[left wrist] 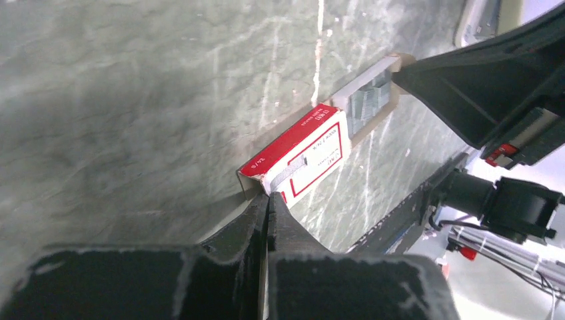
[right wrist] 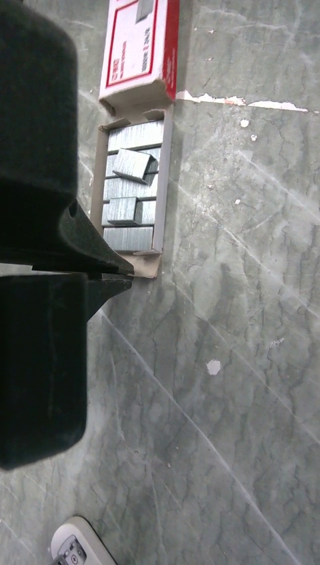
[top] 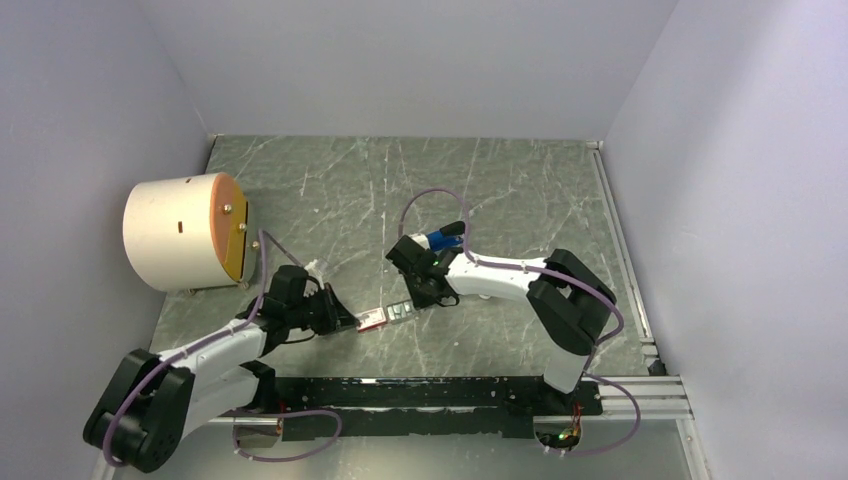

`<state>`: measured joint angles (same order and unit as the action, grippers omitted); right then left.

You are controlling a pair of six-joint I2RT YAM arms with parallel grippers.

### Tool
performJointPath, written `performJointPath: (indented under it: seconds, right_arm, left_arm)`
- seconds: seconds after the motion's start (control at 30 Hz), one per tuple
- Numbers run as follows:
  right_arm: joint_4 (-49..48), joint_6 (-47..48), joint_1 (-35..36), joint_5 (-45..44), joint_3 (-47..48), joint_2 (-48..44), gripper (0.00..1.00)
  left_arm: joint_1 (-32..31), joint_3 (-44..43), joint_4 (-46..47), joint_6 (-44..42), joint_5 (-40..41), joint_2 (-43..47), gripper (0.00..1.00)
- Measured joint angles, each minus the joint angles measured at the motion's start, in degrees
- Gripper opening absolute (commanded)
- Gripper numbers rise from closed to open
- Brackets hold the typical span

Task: Load the staples into the stapler

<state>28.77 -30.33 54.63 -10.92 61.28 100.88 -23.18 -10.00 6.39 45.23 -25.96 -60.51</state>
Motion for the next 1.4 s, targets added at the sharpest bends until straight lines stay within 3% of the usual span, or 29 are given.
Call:
performJointPath:
  seconds: [0.1,0.23,0.33,0.63,0.8,0.9,1.0,1.17,1.4]
  right_arm:
    - [-0.4,1.0,-0.2,0.3,-0.6,-0.6,0.12]
    - [-0.6,2.2,-0.3,1.2,-1.0,-1.6,0.44]
    - [-1.2,2.3,-0.3,1.5,-1.6,-2.9,0.51]
    - [-1.3,1.6,0.2,2.1,-2.5,-10.1,0.51]
    - [-0.9,-1.5,2.4,0.8,-4.7,-10.8,0.45]
    - [-0.4,-3.2,3.5,0.6,-6.0,-11.2,0.30]
    - [-0.4,-4.9,4.6,0.7,-6.5,-11.0,0.21]
    - [-1.3,-7.4,6.6,1.5,-6.5,-9.2,0.21]
    - [-2.8,-10.1,7.7,2.7,-6.5,-4.8,0.27]
  left_arm:
    - [0.2,-1.0,-4.7,0.0,3.0,2.4,0.12]
    - [0.3,-2.9,-11.6,0.0,8.0,4.9,0.37]
    - [0.3,-4.0,-16.2,0.9,11.3,7.0,0.46]
    - [-0.5,-7.6,-24.5,0.6,15.0,10.6,0.60]
    - [-6.0,-16.5,-33.5,0.5,21.6,12.8,0.63]
    - [-9.2,-21.9,-35.9,0.2,25.0,13.1,0.62]
    - [-12.4,-23.1,-36.1,0.5,26.9,12.4,0.52]
    - [-17.2,-18.3,-34.9,2.6,27.1,9.1,0.40]
    - [-20.9,-14.2,-31.0,5.7,26.5,4.6,0.44]
